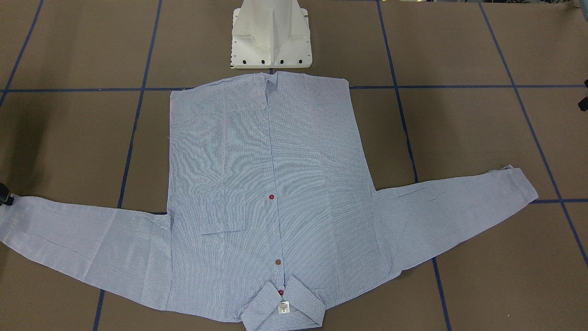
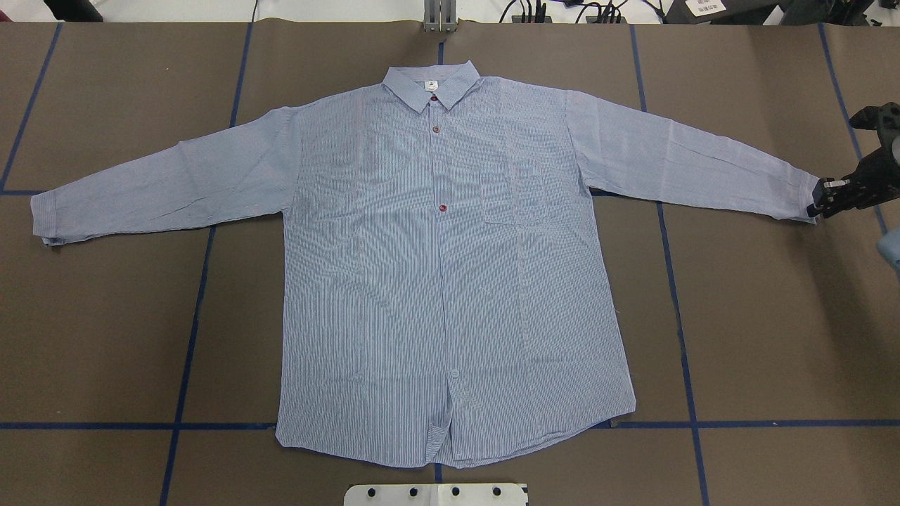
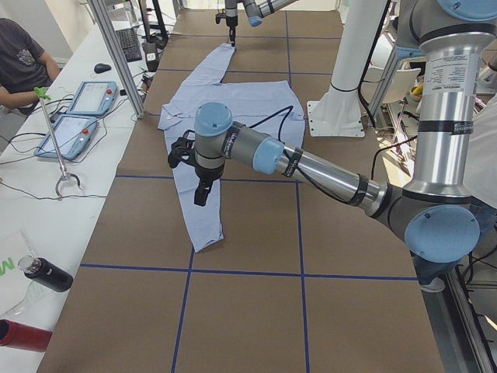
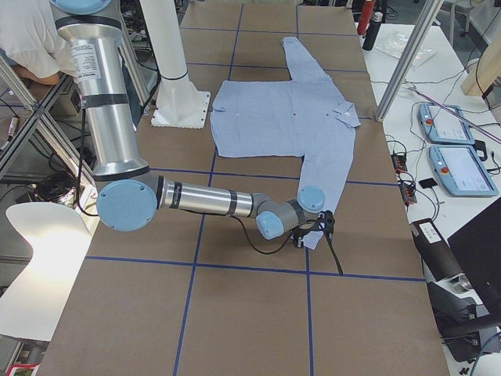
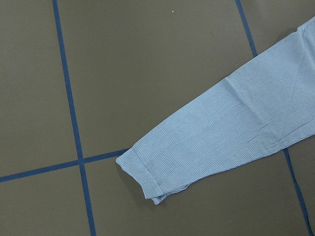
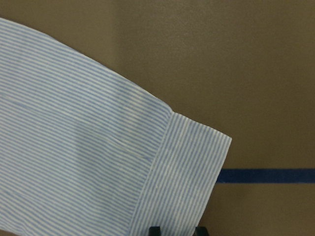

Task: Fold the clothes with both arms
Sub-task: 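Lower the right gripper onto the sleeve cuff and close on it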

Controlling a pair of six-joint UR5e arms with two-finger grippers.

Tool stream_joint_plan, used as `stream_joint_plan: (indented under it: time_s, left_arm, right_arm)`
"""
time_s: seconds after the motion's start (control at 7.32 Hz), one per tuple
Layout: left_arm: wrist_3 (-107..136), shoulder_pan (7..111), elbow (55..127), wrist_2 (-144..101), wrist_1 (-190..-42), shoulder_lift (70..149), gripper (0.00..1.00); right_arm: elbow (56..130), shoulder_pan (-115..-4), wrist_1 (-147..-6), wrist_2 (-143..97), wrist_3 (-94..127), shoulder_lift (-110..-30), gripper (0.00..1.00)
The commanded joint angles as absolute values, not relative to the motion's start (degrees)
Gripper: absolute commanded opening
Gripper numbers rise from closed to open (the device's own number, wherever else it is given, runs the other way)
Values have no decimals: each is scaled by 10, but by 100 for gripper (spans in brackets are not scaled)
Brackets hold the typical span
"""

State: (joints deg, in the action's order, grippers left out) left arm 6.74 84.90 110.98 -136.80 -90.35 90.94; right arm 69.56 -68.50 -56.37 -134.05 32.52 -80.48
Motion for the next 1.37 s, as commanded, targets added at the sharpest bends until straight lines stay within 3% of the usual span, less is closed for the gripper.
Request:
stream_joint_plan:
  time_s: [0.0,1.09,1.23]
  left_arm:
    - [68,850,1110,-1368,-904,910,100]
    - [69,850,1109,-1368,-903,910,100]
    - [69,850,1108,-1368,-903,910,100]
  right_arm:
    - [698,-685,-563,-1341,325,-804,39]
    - [693,-686,-565,-1338,325,-809,42]
    - [696,-685,-575,-1338,326,-806,39]
